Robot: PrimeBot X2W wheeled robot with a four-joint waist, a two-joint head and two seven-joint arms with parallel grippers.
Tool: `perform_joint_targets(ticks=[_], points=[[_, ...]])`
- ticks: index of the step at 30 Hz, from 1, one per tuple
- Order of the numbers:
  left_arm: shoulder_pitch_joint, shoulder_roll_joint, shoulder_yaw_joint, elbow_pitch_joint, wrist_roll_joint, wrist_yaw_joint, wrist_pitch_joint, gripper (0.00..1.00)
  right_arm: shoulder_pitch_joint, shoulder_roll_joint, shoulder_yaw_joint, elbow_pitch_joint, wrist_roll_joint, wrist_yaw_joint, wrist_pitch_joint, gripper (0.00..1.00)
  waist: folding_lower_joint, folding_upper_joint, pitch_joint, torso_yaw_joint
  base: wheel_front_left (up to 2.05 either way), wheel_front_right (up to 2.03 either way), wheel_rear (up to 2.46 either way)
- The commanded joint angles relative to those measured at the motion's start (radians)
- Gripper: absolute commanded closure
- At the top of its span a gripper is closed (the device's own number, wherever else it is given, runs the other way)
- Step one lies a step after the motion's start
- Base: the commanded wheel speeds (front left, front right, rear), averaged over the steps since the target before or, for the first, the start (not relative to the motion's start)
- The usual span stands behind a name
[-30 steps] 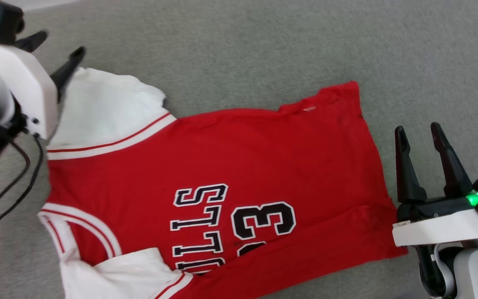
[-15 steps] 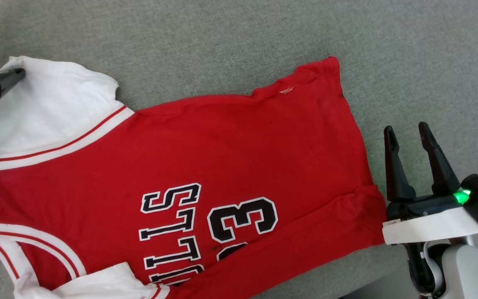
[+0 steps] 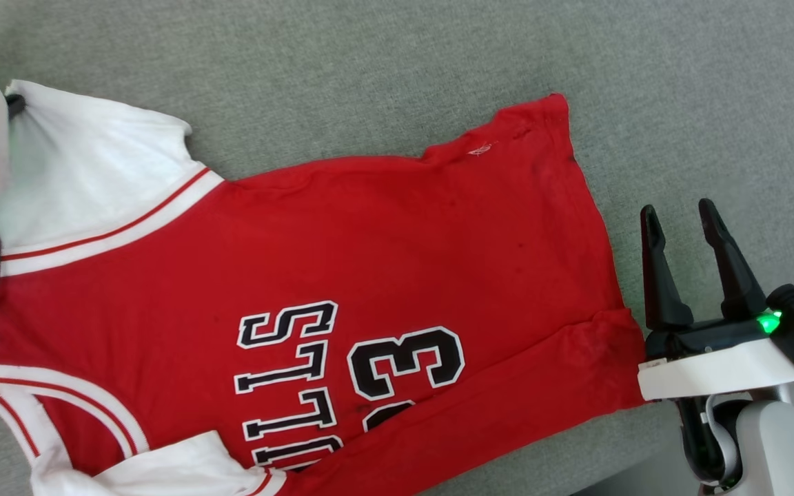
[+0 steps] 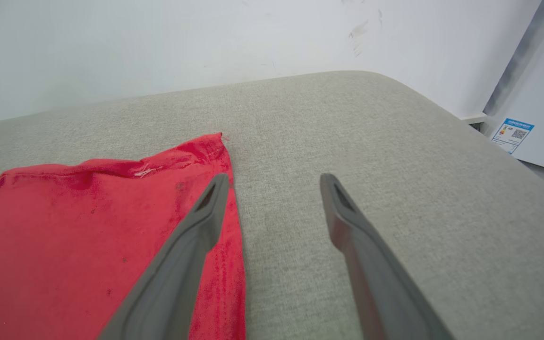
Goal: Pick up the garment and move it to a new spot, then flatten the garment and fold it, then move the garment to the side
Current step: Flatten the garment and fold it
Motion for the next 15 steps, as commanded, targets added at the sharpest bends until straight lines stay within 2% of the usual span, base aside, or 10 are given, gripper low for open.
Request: perform_joint_targets(ticks=[1,9,12,15], points=[[0.030,-0.008,-0.009,0.011,0.001,-0.003,-0.010,1.00,-0.017,0.003,-0.006,-0.003,-0.003,-0.001,0.004,0.00,-0.0001,0.0000,-0.016,0.012,0.00,0.00,0.00],[0.067,-0.045,0.021,-0.028,-0.041,-0.029,-0.187,1.00,-0.001,-0.038,-0.045,-0.030,-0.041,-0.001,0.074,0.00,-0.0001,0.0000,-0.108,0.078,0.00,0.00,0.00],[0.092,-0.063,0.000,-0.082,-0.069,-0.040,-0.240,1.00,0.001,-0.077,-0.071,-0.040,-0.062,-0.001,0.148,0.00,-0.0001,0.0000,-0.136,0.113,0.00,0.00,0.00],[0.096,-0.044,-0.031,-0.157,-0.073,-0.043,-0.267,1.00,-0.023,-0.134,-0.057,-0.051,-0.068,-0.001,0.247,0.00,-0.0001,0.0000,-0.149,0.145,0.00,0.00,0.00]])
